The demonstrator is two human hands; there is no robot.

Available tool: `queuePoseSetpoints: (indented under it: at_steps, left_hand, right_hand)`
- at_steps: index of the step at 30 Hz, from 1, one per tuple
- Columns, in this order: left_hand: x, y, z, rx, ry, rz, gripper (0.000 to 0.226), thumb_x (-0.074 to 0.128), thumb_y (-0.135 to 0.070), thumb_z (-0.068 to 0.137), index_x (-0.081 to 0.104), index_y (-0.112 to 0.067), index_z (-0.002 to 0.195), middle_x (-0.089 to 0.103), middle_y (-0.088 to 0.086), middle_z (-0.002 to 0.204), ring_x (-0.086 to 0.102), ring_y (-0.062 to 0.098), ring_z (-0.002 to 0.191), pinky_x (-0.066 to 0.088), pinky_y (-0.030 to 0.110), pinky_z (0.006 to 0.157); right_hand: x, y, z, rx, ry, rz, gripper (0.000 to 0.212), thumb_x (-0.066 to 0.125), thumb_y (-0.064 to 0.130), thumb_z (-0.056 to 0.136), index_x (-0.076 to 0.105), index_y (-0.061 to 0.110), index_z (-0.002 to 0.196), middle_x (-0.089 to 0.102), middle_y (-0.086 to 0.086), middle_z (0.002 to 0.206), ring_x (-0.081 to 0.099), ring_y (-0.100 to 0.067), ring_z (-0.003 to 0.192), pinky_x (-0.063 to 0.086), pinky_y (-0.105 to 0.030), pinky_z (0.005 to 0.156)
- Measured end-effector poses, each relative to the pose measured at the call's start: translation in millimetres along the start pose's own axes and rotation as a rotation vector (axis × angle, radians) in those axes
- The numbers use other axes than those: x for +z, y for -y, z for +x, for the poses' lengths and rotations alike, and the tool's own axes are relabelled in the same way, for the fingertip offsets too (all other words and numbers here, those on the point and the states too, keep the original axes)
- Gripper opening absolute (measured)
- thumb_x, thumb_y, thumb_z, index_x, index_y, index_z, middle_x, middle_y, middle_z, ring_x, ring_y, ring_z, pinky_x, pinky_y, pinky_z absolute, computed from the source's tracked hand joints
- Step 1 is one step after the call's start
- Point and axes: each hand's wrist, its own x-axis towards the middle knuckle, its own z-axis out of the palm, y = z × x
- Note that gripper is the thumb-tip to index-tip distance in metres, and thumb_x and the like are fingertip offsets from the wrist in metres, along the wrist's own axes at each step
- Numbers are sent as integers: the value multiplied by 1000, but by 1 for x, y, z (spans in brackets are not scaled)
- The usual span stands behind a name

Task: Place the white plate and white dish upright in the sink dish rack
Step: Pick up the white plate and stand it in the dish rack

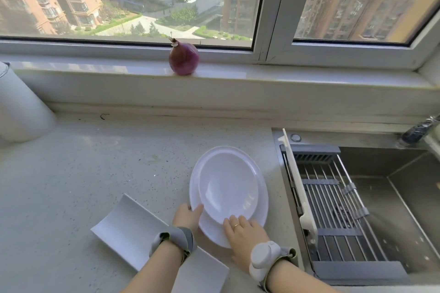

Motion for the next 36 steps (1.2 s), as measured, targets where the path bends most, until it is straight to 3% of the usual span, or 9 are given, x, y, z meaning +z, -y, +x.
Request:
queuePoseSetpoints:
  at_steps: [2,5,7,10,22,28,30,33,36]
  left_hand:
    - [4,2,3,-3,24,-98,17,62,-19,85,56,-5,91,62,14,89,61,29,85,51,36,75]
    - [9,-1,1,-8,106,-253,46,78,-27,67,62,-4,103,70,18,100,67,35,93,56,47,84]
    - [12,-8,-6,19,142,-329,38,73,-18,74,64,-1,106,70,23,99,67,38,93,54,55,88]
    - [13,-19,-18,74,108,-412,8,63,-4,83,64,-9,90,67,13,83,64,33,84,53,51,83]
    - [-45,-95,-104,557,-229,-215,20,59,-17,81,56,-22,63,61,10,69,56,29,68,50,37,61]
    - [-38,-138,-139,792,-177,-157,16,53,-25,87,60,-20,73,62,11,71,56,16,58,53,38,55]
    - [-28,-147,-146,857,-117,-156,22,51,-35,84,63,-16,81,60,12,68,55,12,52,53,40,55]
    - [-11,-156,-150,860,73,-374,26,40,-36,95,62,-28,106,59,6,64,57,13,48,51,23,47]
    - [18,-157,-145,770,74,-565,28,33,-29,98,50,-27,121,57,0,61,55,10,41,45,19,39]
  right_hand:
    - [12,5,2,59,-92,-20,43,66,36,59,71,12,95,74,-4,83,66,-20,68,48,-20,51]
    - [24,14,4,134,-261,-17,28,38,17,65,53,11,88,69,1,63,59,-17,49,43,-18,44]
    - [21,14,3,153,-384,-36,21,36,13,65,47,11,83,66,1,59,57,-18,47,41,-20,41]
    - [14,11,3,170,-514,-39,17,36,11,65,45,13,80,62,3,57,55,-16,46,37,-20,38]
    - [-73,26,-19,191,-935,144,27,41,12,63,49,19,88,58,10,60,53,-12,50,36,-20,34]
    - [-106,0,-38,158,-1005,292,33,61,16,67,49,19,97,58,7,62,53,-11,53,36,-15,35]
    - [-111,-16,-46,178,-1036,310,27,54,19,73,47,18,99,59,5,64,54,-12,55,33,-15,37]
    - [-117,-40,-62,203,-1129,366,17,39,25,89,47,15,101,62,0,65,56,-16,54,43,-20,35]
    - [-122,-60,-81,223,-1207,449,36,21,37,96,47,14,103,64,-4,68,59,-19,53,48,-26,36]
